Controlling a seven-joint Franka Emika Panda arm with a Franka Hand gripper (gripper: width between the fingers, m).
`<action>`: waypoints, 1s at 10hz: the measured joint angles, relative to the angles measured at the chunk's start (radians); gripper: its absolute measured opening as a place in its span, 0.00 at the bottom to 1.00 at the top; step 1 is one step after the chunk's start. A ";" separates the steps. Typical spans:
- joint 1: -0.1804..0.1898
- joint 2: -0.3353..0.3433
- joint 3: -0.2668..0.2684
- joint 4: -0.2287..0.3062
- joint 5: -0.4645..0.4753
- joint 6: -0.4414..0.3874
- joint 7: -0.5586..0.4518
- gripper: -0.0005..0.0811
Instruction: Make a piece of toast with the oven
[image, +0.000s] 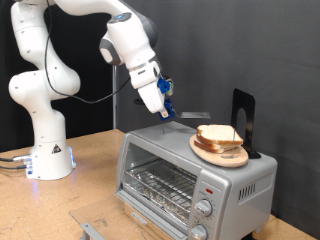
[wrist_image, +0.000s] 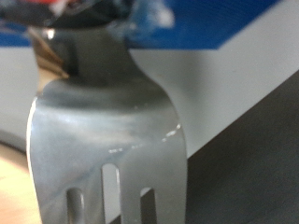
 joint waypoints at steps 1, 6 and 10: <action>-0.002 -0.037 -0.024 -0.031 0.027 0.020 -0.017 0.50; -0.111 -0.142 -0.105 -0.153 0.032 0.155 -0.025 0.50; -0.169 -0.062 -0.221 -0.122 0.033 0.163 -0.135 0.50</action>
